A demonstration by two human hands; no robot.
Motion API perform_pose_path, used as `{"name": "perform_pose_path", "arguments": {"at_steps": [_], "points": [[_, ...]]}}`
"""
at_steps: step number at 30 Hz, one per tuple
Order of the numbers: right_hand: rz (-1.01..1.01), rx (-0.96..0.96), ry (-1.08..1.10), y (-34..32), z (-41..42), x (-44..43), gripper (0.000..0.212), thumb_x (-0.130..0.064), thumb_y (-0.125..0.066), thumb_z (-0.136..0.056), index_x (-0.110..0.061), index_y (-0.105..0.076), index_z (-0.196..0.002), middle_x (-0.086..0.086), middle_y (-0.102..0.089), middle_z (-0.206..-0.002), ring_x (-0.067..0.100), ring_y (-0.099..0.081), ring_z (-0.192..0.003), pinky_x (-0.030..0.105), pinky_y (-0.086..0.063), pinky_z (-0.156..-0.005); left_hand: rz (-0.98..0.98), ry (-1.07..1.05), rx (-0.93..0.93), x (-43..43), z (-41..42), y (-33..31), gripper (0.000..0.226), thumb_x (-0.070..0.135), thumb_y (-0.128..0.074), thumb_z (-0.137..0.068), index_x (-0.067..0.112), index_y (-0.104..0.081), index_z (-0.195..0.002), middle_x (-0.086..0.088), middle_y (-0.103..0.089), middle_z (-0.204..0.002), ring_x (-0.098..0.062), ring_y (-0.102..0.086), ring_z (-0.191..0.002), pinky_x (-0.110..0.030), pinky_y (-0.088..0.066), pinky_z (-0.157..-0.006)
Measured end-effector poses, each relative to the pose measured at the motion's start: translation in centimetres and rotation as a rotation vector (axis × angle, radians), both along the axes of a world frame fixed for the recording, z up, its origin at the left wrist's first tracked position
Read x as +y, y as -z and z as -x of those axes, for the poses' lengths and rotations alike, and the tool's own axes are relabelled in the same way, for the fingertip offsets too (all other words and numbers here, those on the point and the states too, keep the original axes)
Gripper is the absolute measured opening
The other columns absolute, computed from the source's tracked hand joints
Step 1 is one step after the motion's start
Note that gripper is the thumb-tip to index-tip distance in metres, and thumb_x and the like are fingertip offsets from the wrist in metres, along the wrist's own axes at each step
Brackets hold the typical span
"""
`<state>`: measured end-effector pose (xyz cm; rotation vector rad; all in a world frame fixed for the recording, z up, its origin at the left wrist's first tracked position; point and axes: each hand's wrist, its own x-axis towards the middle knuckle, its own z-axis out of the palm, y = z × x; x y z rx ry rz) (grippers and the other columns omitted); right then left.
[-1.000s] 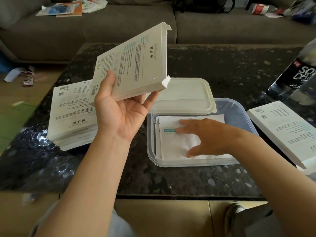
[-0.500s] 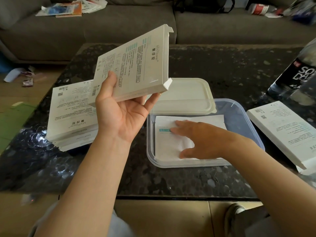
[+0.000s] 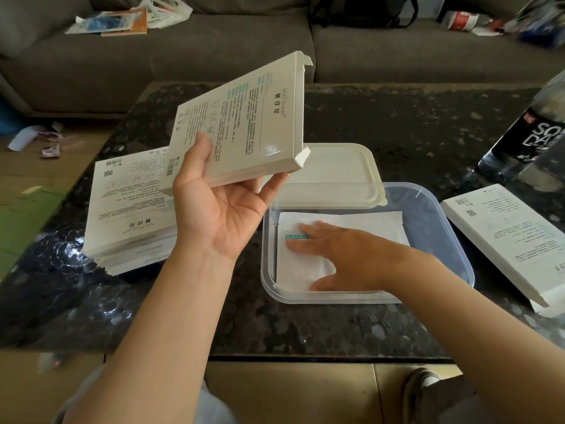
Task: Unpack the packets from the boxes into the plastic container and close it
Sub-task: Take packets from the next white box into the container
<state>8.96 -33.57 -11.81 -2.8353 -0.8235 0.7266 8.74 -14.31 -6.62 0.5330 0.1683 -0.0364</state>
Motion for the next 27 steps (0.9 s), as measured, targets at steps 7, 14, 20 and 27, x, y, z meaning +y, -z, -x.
{"name": "perform_pose_path", "arguments": {"at_steps": [7,14,20,27], "points": [[-0.358,-0.118,0.325,-2.8,-0.5,-0.9,0.032,-0.03,-0.069,-0.094,-0.037,-0.064,-0.125,-0.015,-0.062,-0.129,0.011,-0.06,-0.121,0.026,-0.048,-0.102,-0.015,0.023,-0.006,-0.1,0.2,-0.2,0.047,0.039,-0.055,-0.101,0.02,-0.054,-0.144,-0.015,-0.07,-0.129,-0.031,-0.072,-0.115,-0.049,-0.063,-0.075],[-1.241,-0.271,0.588,-10.7,0.2,-1.3,0.017,-0.002,-0.064,-0.093,-0.015,-0.073,-0.088,0.0,-0.067,-0.066,0.018,-0.066,-0.061,0.035,-0.06,-0.057,-0.156,0.073,-0.067,-0.5,0.2,-0.2,0.036,0.041,-0.054,-0.101,0.029,-0.063,-0.133,-0.012,-0.074,-0.12,-0.031,-0.073,-0.112,-0.055,-0.062,-0.086],[-1.223,-0.141,0.631,-9.7,0.7,-0.7,0.021,-0.013,-0.06,-0.099,-0.022,-0.077,-0.091,-0.014,-0.076,-0.087,0.024,-0.065,-0.067,0.034,-0.059,-0.057,-0.201,0.124,-0.097,-1.6,0.6,-0.2,0.043,0.04,-0.054,-0.099,0.029,-0.059,-0.141,-0.015,-0.07,-0.129,-0.033,-0.071,-0.116,-0.051,-0.062,-0.083],[-1.189,-0.104,0.61,-9.4,0.3,-0.9,0.017,-0.015,-0.066,-0.094,-0.025,-0.076,-0.103,-0.016,-0.076,-0.088,0.028,-0.071,-0.073,0.03,-0.06,-0.054,-0.203,0.188,-0.117,-2.1,0.5,0.1,0.051,0.039,-0.051,-0.1,0.026,-0.052,-0.149,-0.018,-0.066,-0.134,-0.034,-0.07,-0.113,-0.046,-0.061,-0.073]]}}
